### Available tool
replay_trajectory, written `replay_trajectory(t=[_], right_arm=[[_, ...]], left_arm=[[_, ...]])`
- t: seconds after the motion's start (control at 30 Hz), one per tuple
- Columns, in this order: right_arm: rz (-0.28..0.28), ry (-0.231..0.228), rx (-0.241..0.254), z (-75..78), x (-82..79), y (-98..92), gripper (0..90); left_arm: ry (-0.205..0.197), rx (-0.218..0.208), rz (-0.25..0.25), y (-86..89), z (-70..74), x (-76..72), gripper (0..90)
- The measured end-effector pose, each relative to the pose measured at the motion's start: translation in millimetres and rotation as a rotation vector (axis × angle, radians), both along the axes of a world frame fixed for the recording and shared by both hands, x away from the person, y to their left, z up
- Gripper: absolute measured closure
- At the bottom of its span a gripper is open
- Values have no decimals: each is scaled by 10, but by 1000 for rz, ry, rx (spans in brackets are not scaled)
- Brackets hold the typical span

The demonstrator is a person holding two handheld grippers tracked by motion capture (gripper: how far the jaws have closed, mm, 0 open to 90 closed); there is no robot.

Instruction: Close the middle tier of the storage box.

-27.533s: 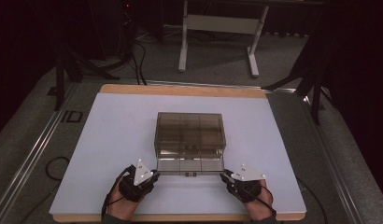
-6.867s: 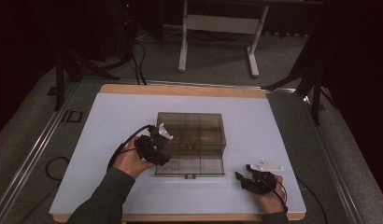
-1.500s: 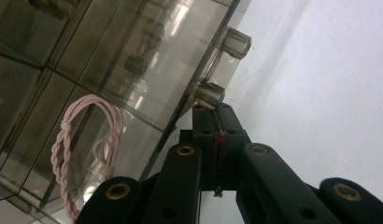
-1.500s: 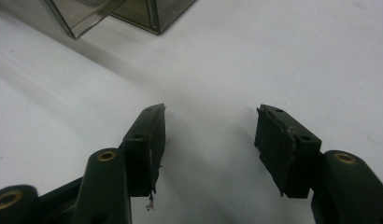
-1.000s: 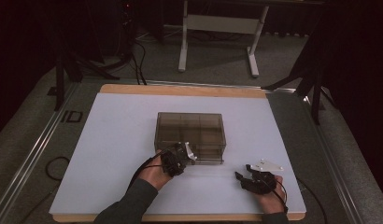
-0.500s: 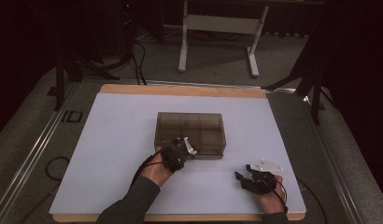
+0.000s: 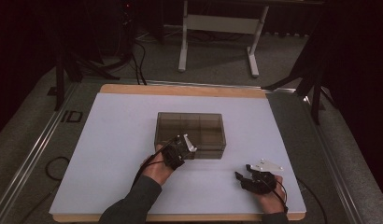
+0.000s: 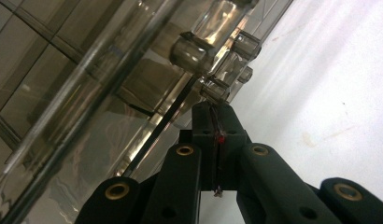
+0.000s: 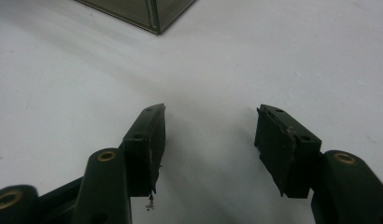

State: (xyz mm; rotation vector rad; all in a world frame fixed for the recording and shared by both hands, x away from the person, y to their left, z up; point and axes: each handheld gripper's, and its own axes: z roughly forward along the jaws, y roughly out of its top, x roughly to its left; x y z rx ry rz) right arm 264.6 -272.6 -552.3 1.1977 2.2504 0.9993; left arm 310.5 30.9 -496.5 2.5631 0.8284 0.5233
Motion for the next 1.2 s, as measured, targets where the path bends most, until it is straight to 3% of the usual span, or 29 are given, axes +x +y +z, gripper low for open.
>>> replay_trajectory(t=[0.17,0.67,1.2], right_arm=[[0,0,0,0,0,0,426],[-1,0,2,-1,-1,1,426],[-2,-1,1,-1,-3,2,426]], left_arm=[[-15,6,4,-4,-5,9,890],[-4,-18,-3,55,5,-27,874],[-25,-156,-12,511,129,-229,840]])
